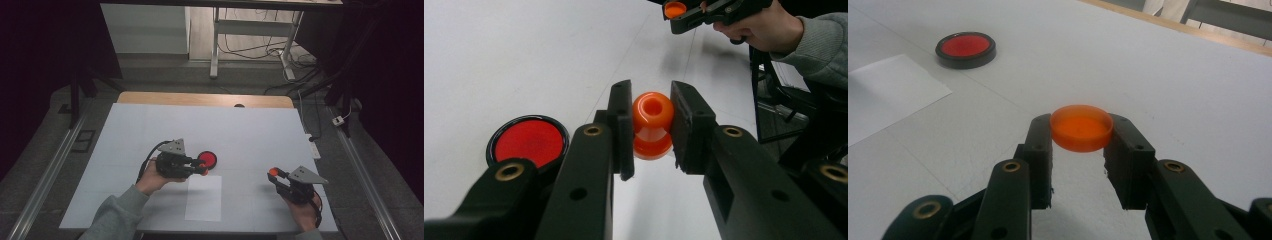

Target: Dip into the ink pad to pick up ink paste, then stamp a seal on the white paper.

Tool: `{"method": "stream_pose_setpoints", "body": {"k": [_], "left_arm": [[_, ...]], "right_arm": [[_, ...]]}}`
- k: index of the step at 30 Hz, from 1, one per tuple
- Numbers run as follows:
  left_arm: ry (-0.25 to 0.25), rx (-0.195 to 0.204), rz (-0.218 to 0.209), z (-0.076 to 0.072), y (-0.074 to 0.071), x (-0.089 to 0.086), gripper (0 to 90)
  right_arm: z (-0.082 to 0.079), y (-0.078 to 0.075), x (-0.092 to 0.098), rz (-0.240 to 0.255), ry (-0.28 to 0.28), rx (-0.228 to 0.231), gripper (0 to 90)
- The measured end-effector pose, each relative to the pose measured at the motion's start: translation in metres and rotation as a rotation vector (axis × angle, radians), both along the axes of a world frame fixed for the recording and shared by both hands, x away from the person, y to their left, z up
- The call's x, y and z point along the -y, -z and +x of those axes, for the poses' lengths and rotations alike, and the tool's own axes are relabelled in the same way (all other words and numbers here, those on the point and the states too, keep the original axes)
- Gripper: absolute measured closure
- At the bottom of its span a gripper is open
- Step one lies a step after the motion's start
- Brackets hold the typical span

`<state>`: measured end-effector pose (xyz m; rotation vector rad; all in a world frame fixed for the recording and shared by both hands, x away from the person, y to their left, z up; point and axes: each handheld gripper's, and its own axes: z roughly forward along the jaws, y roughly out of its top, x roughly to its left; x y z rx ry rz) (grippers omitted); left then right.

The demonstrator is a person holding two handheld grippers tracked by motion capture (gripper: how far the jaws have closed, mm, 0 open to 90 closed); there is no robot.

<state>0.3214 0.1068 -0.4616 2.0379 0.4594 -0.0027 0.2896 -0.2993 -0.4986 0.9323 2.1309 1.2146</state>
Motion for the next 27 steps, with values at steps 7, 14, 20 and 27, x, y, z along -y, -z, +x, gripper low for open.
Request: {"method": "stream_pose_setpoints", "body": {"k": [7, 14, 20, 27], "left_arm": [[0.009, 0.000, -0.001, -0.005, 0.000, -0.001, 72.1], [0.017, -0.005, 0.004, -0.009, 0.002, 0.002, 72.1], [0.018, -0.010, 0.011, -0.011, 0.006, 0.003, 72.1], [0.012, -0.009, 0.011, -0.013, 0.007, 0.004, 72.1]], "right_arm": [[0.000, 0.000, 0.000, 0.000, -0.001, 0.001, 64.6], [0.000, 0.000, 0.000, -0.002, 0.000, 0.000, 64.6], [0.000, 0.000, 0.000, -0.001, 0.000, 0.000, 64.6], [0.000, 0.000, 0.000, -0.001, -0.001, 0.001, 64.6]]}}
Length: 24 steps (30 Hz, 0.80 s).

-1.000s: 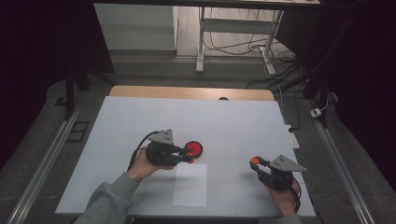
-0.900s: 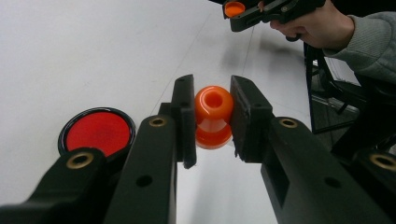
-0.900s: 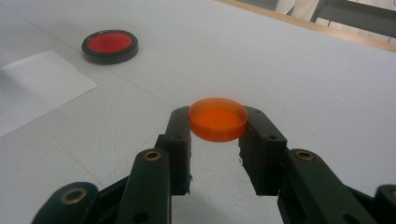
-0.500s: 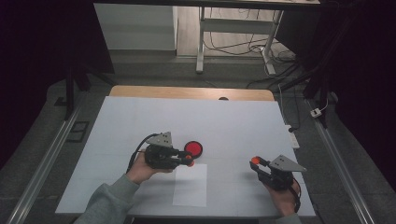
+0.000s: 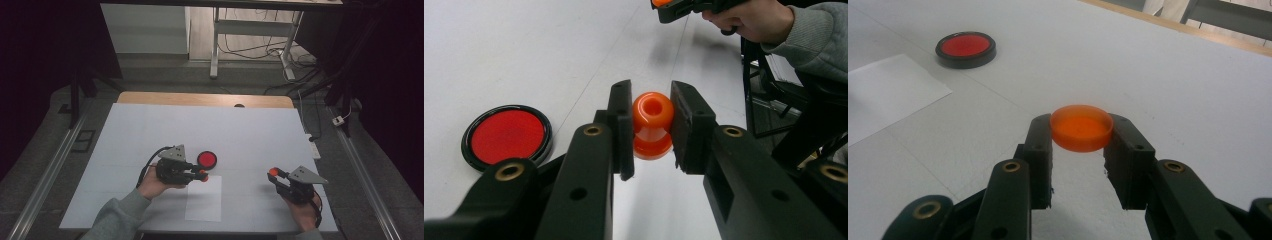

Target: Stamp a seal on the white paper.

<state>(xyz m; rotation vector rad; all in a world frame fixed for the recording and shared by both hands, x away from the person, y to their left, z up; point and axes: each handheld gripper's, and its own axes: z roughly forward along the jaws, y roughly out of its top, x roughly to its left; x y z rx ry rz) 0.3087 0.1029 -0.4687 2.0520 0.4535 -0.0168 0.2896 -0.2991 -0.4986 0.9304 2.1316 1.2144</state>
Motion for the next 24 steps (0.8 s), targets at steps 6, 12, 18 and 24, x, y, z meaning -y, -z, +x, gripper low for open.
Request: {"method": "stream_pose_setpoints", "body": {"k": [6, 12, 18, 24], "left_arm": [[-0.007, 0.006, 0.001, -0.003, 0.001, 0.000, 72.1], [-0.006, 0.006, 0.019, -0.006, 0.007, 0.003, 72.1], [0.001, 0.001, 0.046, -0.009, 0.014, 0.009, 72.1], [0.004, -0.002, 0.064, -0.011, 0.020, 0.012, 72.0]], "right_arm": [[0.000, 0.000, 0.000, -0.001, 0.002, -0.002, 64.6], [0.000, 0.000, 0.000, 0.000, 0.001, -0.001, 64.6], [0.000, 0.000, 0.000, -0.003, 0.001, -0.002, 64.6], [0.000, 0.000, 0.000, 0.000, 0.002, -0.002, 64.6]]}}
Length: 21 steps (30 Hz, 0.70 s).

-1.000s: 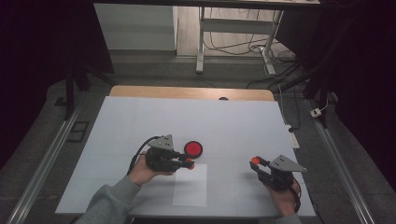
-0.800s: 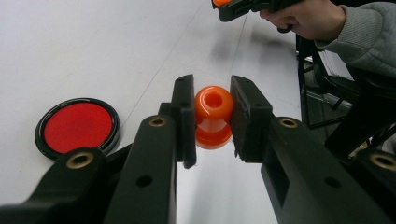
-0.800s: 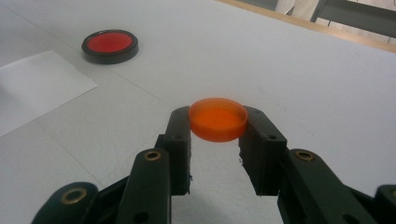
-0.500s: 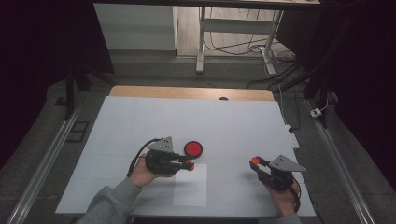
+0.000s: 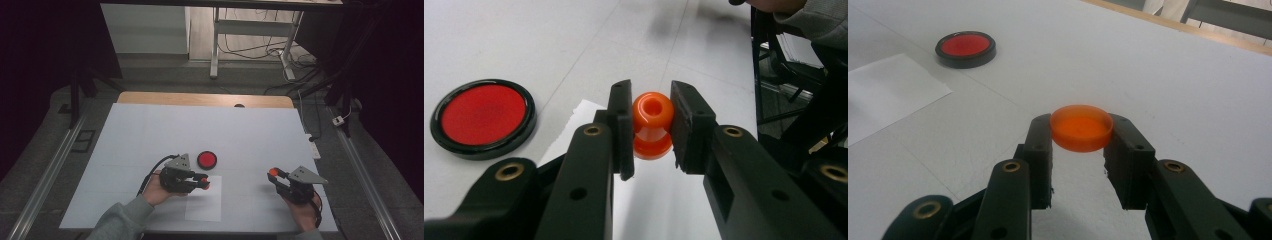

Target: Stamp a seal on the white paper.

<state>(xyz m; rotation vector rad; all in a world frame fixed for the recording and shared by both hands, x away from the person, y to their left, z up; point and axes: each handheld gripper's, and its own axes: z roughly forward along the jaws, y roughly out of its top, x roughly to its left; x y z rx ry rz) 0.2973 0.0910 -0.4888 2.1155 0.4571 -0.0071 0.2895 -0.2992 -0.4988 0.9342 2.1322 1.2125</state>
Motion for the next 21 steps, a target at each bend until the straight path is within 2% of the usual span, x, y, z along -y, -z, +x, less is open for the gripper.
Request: {"method": "stream_pose_setpoints", "body": {"k": [4, 11, 21], "left_arm": [[-0.003, -0.005, 0.010, -0.001, 0.004, 0.001, 72.1], [-0.014, 0.017, 0.049, -0.003, 0.012, 0.002, 72.0], [-0.016, 0.019, 0.079, -0.004, 0.022, 0.008, 72.0]], "right_arm": [[0.000, 0.000, 0.000, 0.000, 0.000, 0.000, 64.6], [0.000, 0.000, 0.000, 0.001, 0.001, -0.001, 64.6], [0.000, 0.000, 0.000, 0.002, 0.001, -0.001, 64.5]]}}
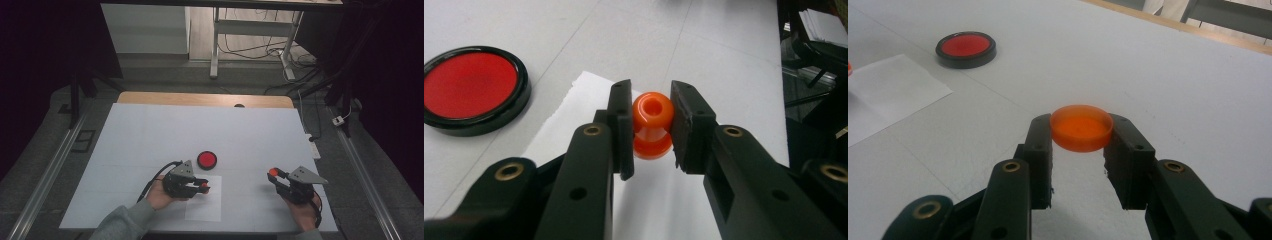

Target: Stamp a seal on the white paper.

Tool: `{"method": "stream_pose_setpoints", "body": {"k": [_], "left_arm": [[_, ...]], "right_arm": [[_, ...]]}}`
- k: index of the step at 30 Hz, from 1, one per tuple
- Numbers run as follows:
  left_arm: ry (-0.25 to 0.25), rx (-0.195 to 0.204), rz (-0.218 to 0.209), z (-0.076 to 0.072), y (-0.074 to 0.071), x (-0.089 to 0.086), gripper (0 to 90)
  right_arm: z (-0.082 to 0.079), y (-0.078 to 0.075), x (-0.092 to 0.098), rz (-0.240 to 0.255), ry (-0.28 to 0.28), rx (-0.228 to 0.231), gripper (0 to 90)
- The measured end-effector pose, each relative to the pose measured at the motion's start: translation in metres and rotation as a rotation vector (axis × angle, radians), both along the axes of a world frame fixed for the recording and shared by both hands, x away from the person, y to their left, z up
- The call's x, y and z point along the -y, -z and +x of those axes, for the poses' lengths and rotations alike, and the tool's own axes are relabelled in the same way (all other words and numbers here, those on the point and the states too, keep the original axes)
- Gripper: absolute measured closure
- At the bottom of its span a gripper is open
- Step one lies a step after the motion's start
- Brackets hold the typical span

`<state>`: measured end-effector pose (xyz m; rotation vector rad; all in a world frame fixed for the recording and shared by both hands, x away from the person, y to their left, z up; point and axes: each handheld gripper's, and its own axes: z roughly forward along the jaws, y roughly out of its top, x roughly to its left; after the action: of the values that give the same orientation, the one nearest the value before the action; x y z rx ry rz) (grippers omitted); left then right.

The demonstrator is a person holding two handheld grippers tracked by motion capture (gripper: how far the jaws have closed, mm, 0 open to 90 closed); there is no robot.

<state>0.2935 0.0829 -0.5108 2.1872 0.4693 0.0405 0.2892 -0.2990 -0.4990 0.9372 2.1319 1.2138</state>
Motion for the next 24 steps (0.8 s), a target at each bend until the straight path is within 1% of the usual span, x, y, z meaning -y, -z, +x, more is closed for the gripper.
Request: {"method": "stream_pose_setpoints", "body": {"k": [8, 18, 24], "left_arm": [[-0.001, 0.012, 0.024, -0.002, 0.005, 0.004, 72.0], [-0.009, 0.012, 0.035, -0.001, 0.009, 0.004, 71.9], [-0.014, 0.024, 0.048, -0.002, 0.014, 0.007, 71.9]], "right_arm": [[0.000, 0.000, 0.000, 0.001, 0.000, 0.001, 64.6], [0.000, 0.000, 0.000, 0.001, -0.002, 0.001, 64.6], [0.000, 0.000, 0.000, 0.000, -0.002, 0.001, 64.6]]}}
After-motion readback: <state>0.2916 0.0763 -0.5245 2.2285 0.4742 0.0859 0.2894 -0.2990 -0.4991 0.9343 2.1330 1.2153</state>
